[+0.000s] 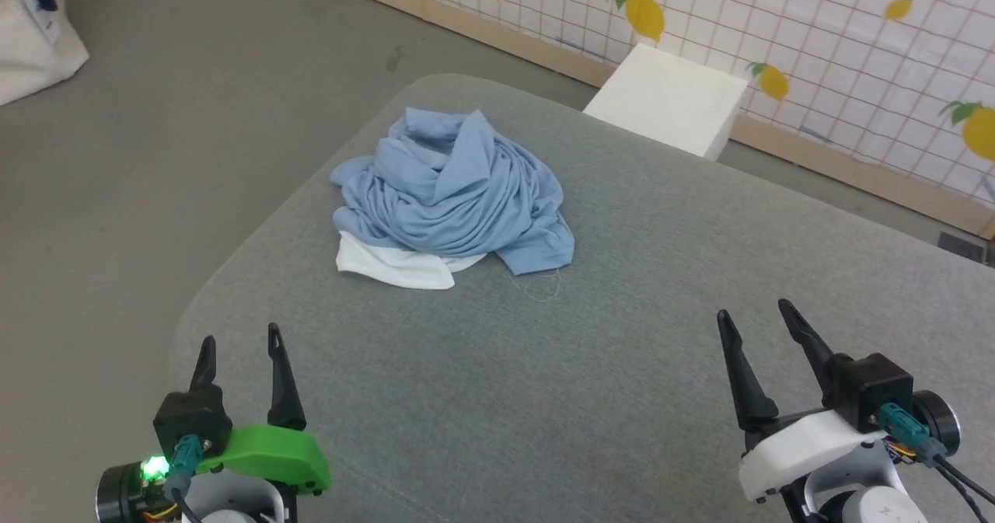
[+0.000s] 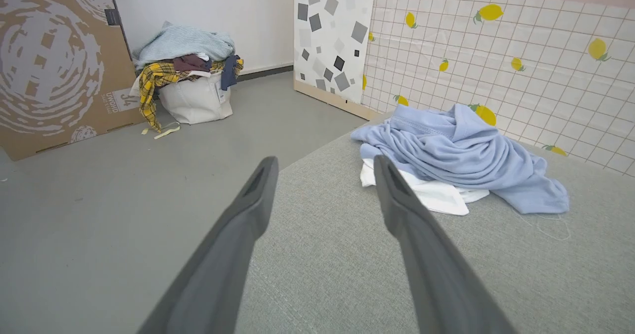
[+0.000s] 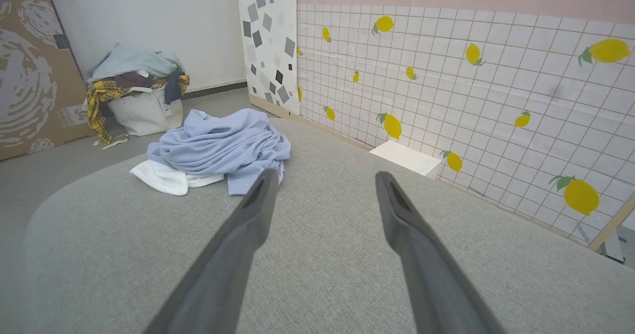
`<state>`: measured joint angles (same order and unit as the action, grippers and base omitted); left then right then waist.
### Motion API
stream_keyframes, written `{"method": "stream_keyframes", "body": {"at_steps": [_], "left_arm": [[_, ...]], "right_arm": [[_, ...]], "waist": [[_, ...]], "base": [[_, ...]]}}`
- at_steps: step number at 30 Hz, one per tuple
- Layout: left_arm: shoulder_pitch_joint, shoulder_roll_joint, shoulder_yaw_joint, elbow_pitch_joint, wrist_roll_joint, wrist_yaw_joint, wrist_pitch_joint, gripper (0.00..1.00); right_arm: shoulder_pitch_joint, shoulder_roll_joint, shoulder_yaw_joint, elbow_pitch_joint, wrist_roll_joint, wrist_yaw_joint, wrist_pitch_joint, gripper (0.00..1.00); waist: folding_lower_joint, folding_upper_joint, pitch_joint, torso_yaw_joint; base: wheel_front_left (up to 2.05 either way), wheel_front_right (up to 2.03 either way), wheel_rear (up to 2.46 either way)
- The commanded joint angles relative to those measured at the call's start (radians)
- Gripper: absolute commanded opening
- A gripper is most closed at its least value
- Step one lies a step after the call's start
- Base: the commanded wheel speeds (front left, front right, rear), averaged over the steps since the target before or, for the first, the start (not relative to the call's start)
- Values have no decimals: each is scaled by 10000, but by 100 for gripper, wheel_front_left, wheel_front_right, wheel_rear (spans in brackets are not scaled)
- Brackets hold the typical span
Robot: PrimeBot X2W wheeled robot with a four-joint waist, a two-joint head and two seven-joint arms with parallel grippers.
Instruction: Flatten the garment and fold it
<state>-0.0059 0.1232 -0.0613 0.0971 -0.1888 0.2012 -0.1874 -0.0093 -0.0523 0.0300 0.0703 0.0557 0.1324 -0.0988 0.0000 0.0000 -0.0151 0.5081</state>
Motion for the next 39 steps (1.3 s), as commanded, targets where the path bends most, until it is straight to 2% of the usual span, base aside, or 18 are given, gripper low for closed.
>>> {"method": "stream_keyframes", "body": {"at_steps": [1, 19, 24, 30, 39], "left_arm": [[166, 61, -42, 63, -164, 108, -98, 100], [18, 227, -166, 278, -637, 443, -486, 100], [-690, 211, -195, 443, -1129, 185, -458, 100], [-2968, 282, -226, 1210, -1905, -257, 335, 100], [-6275, 327, 496, 2845, -3399, -625, 1973, 100]], "right_arm": [[-162, 14, 17, 48, 76, -13, -120, 100], [-279, 18, 116, 89, 136, -16, -248, 100], [-484, 19, 144, -110, -34, -16, -136, 100], [-1044, 20, 253, -516, -439, -17, 98, 100], [-1946, -109, 437, -1010, -857, -17, 308, 100]], "waist": [[0, 0, 2, 133], [0, 0, 193, 883], [0, 0, 727, 773], [0, 0, 2140, 80], [0, 0, 4392, -1760]], "base": [[0, 0, 0], [0, 0, 0], [0, 0, 0], [0, 0, 0], [0, 0, 0]]}}
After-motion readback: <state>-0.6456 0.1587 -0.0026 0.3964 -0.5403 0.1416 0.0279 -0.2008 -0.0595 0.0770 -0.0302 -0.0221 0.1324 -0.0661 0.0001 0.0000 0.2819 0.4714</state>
